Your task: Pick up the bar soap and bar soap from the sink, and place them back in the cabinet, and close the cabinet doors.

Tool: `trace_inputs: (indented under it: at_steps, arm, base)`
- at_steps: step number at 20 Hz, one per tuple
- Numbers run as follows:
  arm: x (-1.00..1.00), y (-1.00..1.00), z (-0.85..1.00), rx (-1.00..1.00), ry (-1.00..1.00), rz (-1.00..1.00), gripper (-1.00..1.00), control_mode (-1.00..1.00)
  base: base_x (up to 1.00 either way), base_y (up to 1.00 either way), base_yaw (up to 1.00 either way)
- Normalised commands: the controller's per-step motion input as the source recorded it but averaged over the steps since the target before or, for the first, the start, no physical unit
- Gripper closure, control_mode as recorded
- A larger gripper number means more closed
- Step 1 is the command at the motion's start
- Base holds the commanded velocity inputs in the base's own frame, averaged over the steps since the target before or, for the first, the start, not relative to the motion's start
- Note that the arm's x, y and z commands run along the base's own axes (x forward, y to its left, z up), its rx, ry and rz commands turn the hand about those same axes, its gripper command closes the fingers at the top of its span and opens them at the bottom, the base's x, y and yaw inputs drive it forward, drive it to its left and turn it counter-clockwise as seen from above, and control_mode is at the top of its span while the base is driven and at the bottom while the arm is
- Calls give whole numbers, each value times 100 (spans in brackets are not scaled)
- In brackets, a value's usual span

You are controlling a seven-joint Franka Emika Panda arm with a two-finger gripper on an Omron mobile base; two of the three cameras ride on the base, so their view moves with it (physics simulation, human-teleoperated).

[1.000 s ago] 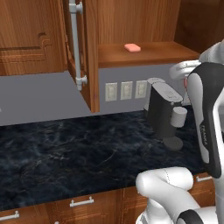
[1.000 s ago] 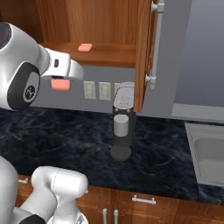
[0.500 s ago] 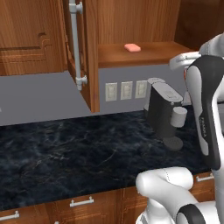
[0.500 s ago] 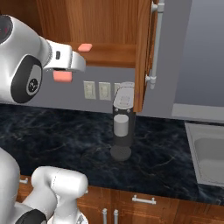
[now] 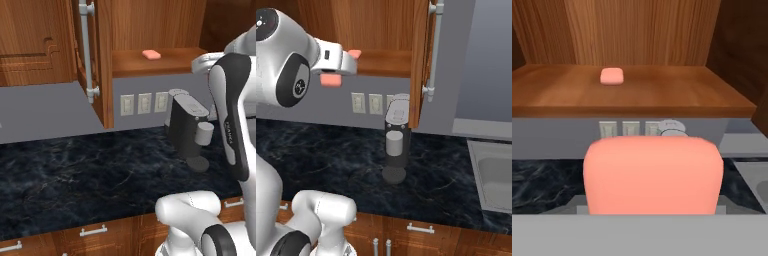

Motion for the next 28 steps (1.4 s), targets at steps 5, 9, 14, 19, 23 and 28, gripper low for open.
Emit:
trace_inputs:
  at_steps: [5, 9, 14, 19, 23, 28]
  arm:
    - [42, 0, 0, 0, -1, 0, 100, -100]
    - [46, 0, 0, 0, -1, 0, 100, -100]
    - [47, 0, 0, 0, 0, 0, 100, -100]
    - [46, 0, 0, 0, 0, 0, 100, -100]
    - [46, 0, 0, 0, 0, 0, 100, -100]
    - [45, 0, 0, 0, 0, 0, 100, -100]
  base:
    - [0, 0, 0]
    - [0, 0, 0]
    - [0, 0, 0]
    - [0, 0, 0]
    - [0, 0, 0]
    - [0, 0, 0]
